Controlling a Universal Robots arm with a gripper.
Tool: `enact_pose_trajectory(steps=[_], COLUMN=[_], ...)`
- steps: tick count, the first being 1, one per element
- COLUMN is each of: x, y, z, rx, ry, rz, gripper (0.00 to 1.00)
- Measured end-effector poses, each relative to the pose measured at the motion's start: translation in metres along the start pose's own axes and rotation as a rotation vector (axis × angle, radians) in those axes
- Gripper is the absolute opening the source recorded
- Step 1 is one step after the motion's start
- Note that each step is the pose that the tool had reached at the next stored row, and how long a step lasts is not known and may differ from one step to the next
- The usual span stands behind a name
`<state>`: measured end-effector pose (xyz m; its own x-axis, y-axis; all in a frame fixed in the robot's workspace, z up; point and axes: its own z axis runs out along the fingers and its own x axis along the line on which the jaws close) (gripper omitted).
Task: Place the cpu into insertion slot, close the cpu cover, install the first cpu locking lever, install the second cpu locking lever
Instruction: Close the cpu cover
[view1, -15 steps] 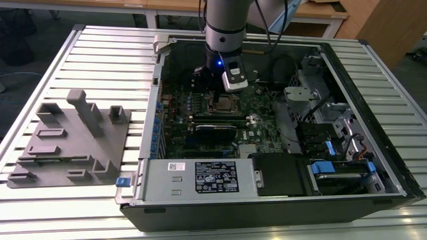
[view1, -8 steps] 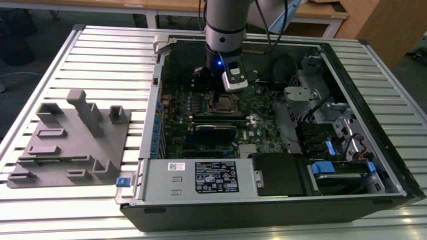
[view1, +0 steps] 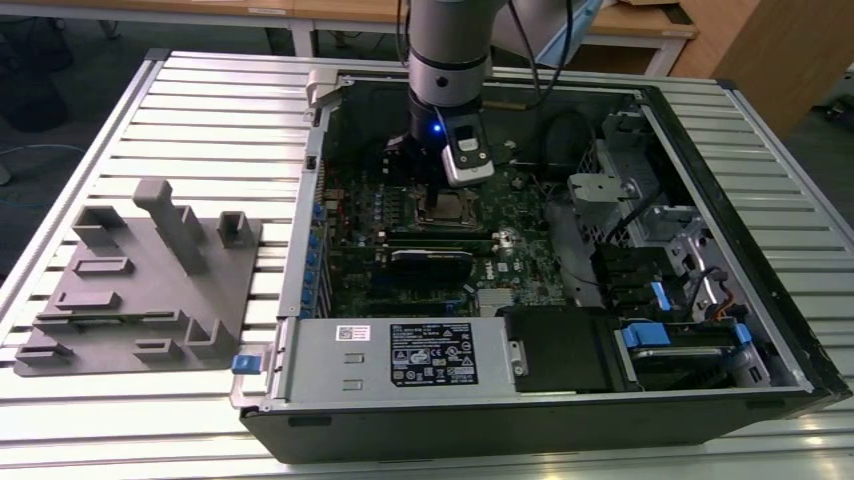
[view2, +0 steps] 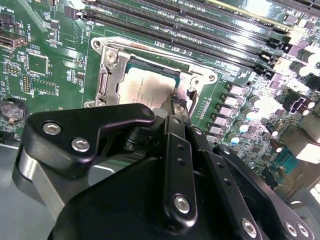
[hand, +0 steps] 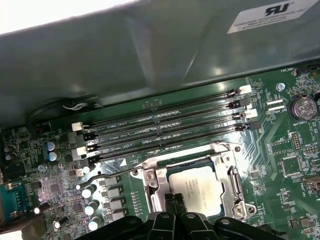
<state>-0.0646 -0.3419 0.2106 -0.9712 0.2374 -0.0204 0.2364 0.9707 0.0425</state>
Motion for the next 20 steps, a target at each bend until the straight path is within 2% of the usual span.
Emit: enact_pose_trajectory(steps=[2,8,12,16,20], x=[0.0011,0.0063,0.0084,0.0095,0.0097], y=[-0.0002,-0.0015,-0.0022,-0.0024,-0.0024], z=[0.0005,0.0011,0.0033,0.0035,0.0036], rx=[-0.0008,-0.002,-0.0047,-0.0052,-0.006], ry=[-0.0032,-0.0068,-0.018,-0.0188,-0.0179], rz=[-0.001,-0.002,-0.009,-0.013,-0.04], gripper=[0.11,0.11,0.11,0.11,0.11])
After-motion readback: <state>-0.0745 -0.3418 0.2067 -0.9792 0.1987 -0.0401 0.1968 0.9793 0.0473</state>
